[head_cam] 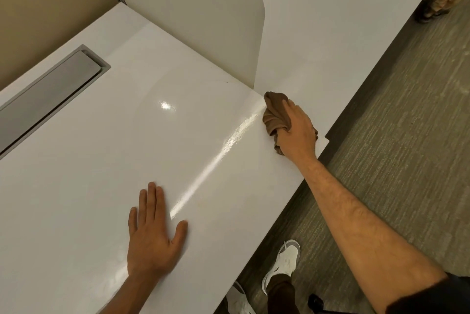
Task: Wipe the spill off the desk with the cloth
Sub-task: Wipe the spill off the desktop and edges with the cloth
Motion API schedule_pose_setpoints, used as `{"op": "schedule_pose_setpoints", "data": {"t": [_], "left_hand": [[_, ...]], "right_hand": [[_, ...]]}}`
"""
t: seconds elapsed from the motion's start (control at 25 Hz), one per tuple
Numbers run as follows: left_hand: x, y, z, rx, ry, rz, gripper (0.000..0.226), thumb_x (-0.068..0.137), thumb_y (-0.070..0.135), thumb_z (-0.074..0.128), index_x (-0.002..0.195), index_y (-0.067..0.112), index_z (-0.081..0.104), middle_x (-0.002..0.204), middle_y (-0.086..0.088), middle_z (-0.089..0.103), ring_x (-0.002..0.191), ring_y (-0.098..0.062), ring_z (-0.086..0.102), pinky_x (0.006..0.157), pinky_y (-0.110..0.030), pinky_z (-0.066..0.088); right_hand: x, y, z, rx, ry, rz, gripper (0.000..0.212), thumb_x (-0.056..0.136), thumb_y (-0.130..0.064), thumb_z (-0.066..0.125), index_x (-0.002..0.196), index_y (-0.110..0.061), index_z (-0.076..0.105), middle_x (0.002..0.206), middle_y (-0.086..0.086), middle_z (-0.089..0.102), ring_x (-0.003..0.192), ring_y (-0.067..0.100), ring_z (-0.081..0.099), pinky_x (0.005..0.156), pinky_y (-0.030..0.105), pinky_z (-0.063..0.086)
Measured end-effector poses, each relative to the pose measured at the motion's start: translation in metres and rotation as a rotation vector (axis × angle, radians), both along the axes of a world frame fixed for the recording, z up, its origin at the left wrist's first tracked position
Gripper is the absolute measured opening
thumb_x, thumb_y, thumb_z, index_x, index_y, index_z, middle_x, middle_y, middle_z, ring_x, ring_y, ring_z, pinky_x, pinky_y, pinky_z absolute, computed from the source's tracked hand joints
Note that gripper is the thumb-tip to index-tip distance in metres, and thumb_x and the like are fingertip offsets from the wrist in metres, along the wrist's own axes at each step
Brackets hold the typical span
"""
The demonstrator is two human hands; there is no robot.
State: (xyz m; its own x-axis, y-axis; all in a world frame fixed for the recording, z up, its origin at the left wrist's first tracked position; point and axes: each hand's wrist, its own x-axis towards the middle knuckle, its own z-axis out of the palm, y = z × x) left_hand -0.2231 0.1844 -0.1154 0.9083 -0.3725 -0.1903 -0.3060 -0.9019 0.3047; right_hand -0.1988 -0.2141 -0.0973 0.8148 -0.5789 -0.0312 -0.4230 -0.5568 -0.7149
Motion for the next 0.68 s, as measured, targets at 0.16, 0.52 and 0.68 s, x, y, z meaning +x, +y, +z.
{"op": "schedule_pose_setpoints", "data": {"t": [0.16, 0.52, 0.68], "left_hand": [[0.0, -0.001, -0.001, -0.001, -0.01, -0.004, 0.091, 0.095, 0.059, 0.036, 0.168, 0.021, -0.003, 0.177, 0.007, -0.01, 0.163, -0.015, -0.01, 0.128, -0.029, -0.013], [0.0, 0.0, -0.002, 0.001, -0.02, -0.017, 0.09, 0.097, 0.061, 0.032, 0.167, 0.023, -0.008, 0.176, 0.008, -0.015, 0.163, -0.014, -0.013, 0.129, -0.03, -0.014], [0.001, 0.003, -0.007, 0.011, -0.024, -0.033, 0.078, 0.103, 0.053, 0.023, 0.167, 0.023, -0.01, 0.176, 0.006, -0.016, 0.162, -0.014, -0.014, 0.132, -0.042, -0.003]], "right_hand": [[0.007, -0.002, 0.002, 0.064, -0.024, 0.282, 0.063, 0.09, 0.013, 0.053, 0.148, -0.009, 0.045, 0.154, 0.014, 0.045, 0.143, 0.034, 0.04, 0.123, 0.039, 0.021], [-0.074, 0.118, -0.013, 0.124, -0.114, 0.61, 0.057, 0.082, -0.014, 0.059, 0.139, -0.02, 0.059, 0.148, -0.004, 0.052, 0.138, 0.019, 0.044, 0.118, 0.047, 0.033], [-0.121, 0.163, -0.028, -0.057, -0.171, 0.715, 0.058, 0.086, -0.032, 0.074, 0.14, -0.024, 0.056, 0.152, 0.0, 0.051, 0.139, 0.022, 0.045, 0.116, 0.045, 0.036]]}}
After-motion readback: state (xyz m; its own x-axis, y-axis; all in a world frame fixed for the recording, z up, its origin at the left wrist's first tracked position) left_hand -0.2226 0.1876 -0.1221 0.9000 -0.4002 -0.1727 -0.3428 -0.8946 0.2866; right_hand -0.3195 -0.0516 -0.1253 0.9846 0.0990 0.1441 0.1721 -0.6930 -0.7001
